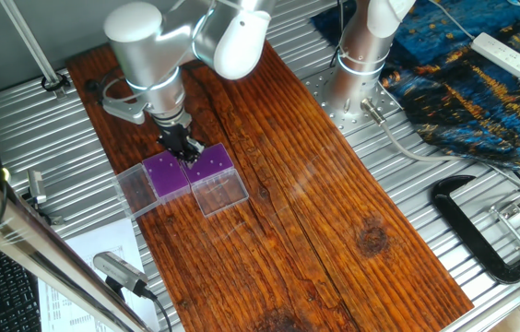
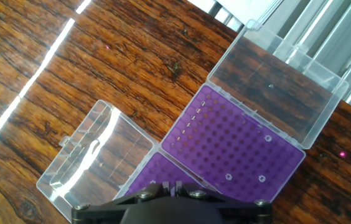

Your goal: Transfer all small pipette tips from one holder to another

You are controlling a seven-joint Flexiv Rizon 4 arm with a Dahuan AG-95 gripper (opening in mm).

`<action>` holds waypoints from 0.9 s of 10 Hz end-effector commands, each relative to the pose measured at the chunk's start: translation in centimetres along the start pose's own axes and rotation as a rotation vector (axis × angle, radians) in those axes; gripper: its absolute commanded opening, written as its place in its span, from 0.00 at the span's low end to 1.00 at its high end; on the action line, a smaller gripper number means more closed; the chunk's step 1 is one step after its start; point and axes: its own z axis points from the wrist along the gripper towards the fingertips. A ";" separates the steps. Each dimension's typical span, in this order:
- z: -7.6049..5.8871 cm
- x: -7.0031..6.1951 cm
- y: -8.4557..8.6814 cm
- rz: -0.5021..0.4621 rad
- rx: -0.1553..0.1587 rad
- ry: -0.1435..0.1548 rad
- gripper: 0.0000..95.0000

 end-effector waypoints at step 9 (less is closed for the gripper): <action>0.6 0.0 -0.2 -0.003 0.001 -0.011 0.00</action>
